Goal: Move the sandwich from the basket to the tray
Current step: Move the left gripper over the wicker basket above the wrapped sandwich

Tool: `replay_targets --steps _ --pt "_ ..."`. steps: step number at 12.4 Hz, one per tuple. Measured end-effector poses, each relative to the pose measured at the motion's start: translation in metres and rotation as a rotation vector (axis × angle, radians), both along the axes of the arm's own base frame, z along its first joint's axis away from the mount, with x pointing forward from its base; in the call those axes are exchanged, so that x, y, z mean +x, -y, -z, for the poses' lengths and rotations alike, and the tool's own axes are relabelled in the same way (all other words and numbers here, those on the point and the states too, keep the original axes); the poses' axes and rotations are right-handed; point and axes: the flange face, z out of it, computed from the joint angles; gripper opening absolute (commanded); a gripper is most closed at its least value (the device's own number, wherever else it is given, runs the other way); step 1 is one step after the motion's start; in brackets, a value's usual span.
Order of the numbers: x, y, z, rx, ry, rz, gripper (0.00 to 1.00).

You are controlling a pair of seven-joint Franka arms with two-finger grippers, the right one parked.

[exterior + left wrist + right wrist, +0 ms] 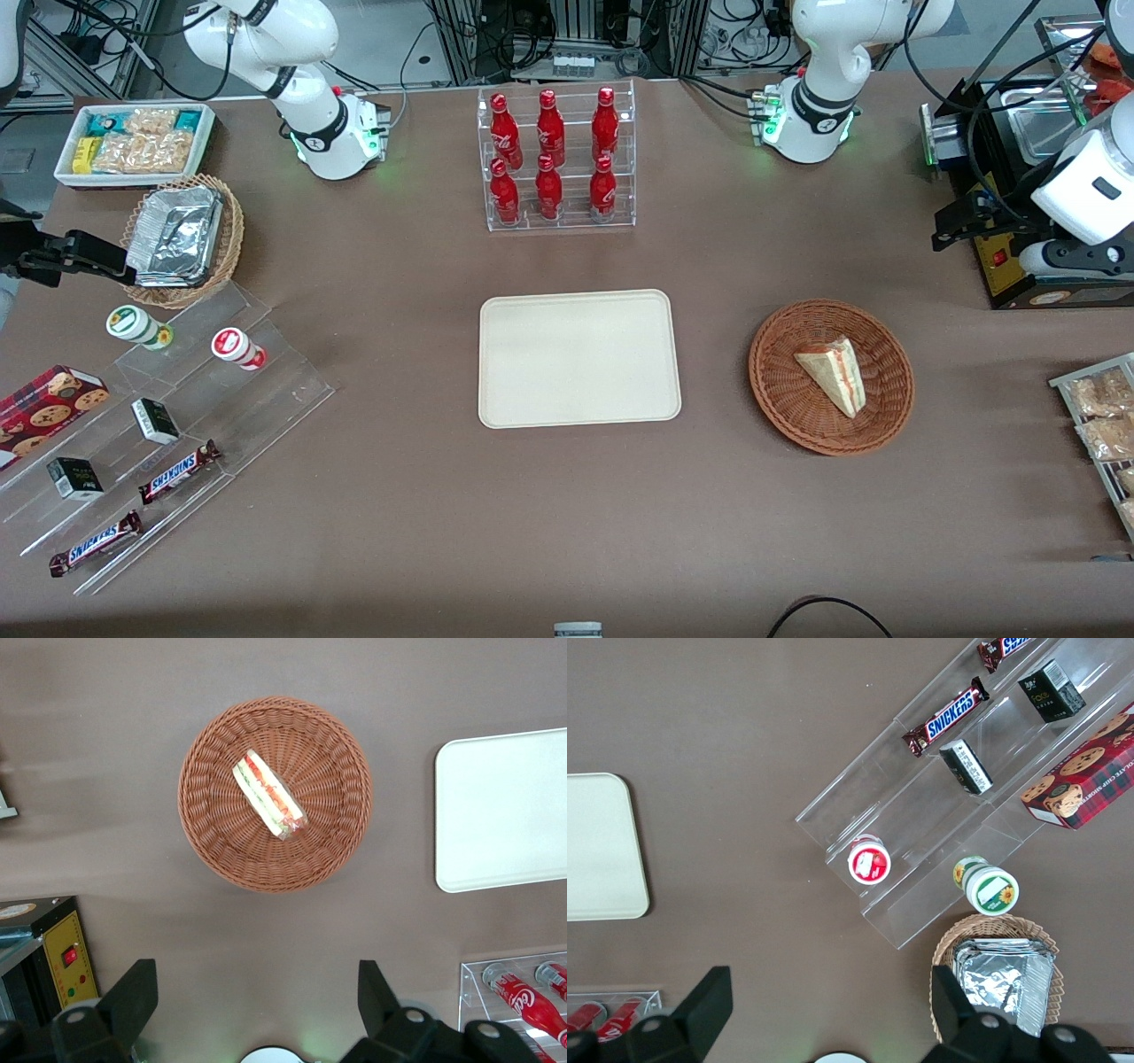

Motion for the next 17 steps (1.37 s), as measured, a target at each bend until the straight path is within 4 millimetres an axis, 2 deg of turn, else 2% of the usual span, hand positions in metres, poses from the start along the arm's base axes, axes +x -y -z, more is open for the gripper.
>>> replay_targets --steps 4,6,11,17 --pt "0.002 0.002 0.005 0.0 -0.002 0.005 1.0" --pt "0.005 0.002 0.021 0.003 -0.019 0.004 1.0" --pt "0.01 0.001 0.106 0.007 -0.013 -0.005 1.0" --pt "-0.002 0.003 0.187 0.013 0.038 -0.067 1.0"
